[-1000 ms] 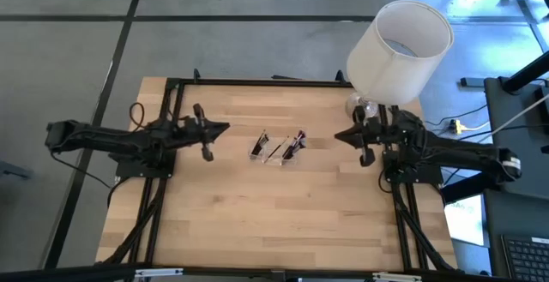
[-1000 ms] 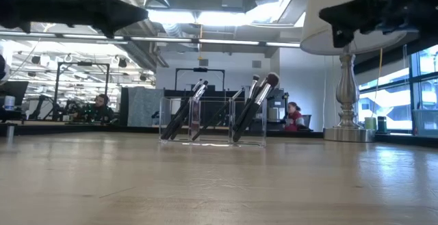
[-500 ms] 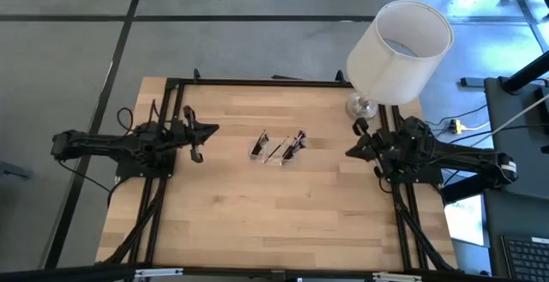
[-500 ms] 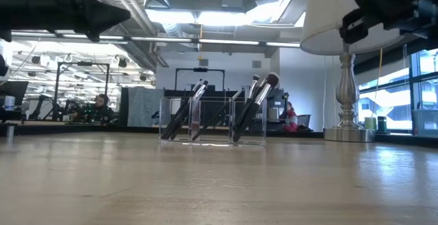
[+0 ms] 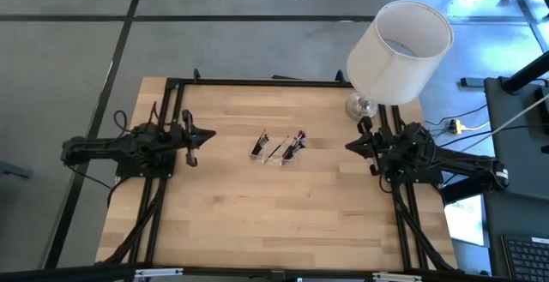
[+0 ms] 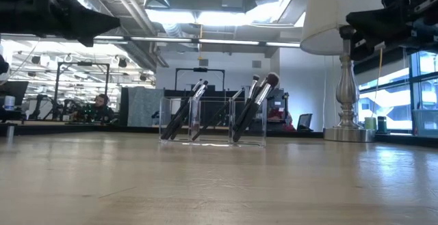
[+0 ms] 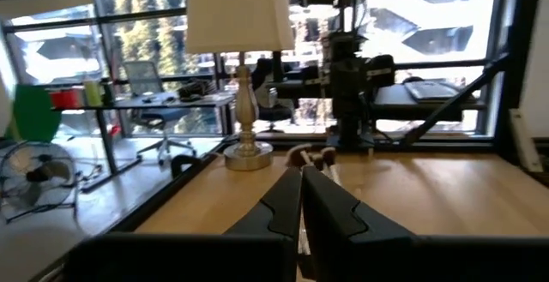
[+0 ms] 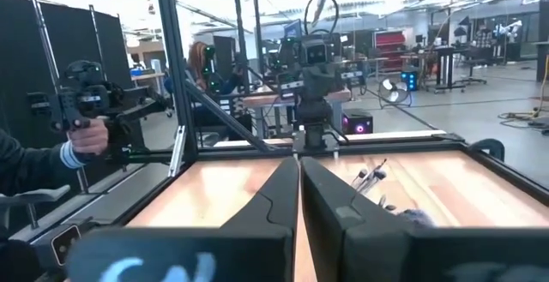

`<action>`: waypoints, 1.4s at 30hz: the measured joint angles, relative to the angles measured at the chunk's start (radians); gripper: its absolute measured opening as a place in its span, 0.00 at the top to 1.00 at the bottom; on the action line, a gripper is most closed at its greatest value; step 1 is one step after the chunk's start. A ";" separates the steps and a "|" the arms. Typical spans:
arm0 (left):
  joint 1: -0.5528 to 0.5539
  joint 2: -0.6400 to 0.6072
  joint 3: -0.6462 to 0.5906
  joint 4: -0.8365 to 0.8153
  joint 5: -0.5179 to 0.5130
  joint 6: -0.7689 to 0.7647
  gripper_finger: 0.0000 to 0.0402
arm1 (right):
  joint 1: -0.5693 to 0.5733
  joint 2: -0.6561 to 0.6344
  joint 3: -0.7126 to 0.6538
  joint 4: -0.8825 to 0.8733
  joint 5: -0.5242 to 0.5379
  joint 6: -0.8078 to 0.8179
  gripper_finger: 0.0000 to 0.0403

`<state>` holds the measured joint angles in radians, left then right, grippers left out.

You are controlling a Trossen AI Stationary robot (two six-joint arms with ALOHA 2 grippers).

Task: Put items in baskets/containers
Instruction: Return to Home Position

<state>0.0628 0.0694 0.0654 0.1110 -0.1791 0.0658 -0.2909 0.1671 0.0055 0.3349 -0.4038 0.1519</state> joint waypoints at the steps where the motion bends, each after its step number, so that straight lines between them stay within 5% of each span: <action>1: 0.000 -0.011 0.000 -0.008 0.016 0.000 0.98 | 0.000 -0.006 0.000 -0.006 0.000 0.000 0.96; 22: 0.000 -0.070 -0.057 -0.018 0.103 -0.026 0.99 | 0.000 -0.021 0.001 -0.064 0.023 -0.033 0.97; 27: -0.002 -0.070 -0.057 -0.025 0.140 -0.028 0.99 | 0.001 -0.017 0.001 -0.080 0.169 -0.021 0.99; 31: -0.002 -0.070 -0.057 -0.015 0.151 -0.035 0.99 | 0.002 -0.007 0.001 -0.066 0.185 0.029 0.99; 35: -0.002 -0.070 -0.057 -0.022 0.164 -0.043 0.99 | 0.036 0.004 0.002 -0.048 0.225 0.227 0.99; 42: -0.002 -0.070 -0.057 -0.027 0.175 -0.053 0.99 | 0.143 0.014 0.002 -0.055 0.229 0.124 0.99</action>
<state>0.0608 -0.0002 0.0082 0.0844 -0.0044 0.0131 -0.1475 0.1807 0.0071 0.2799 -0.1753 0.2760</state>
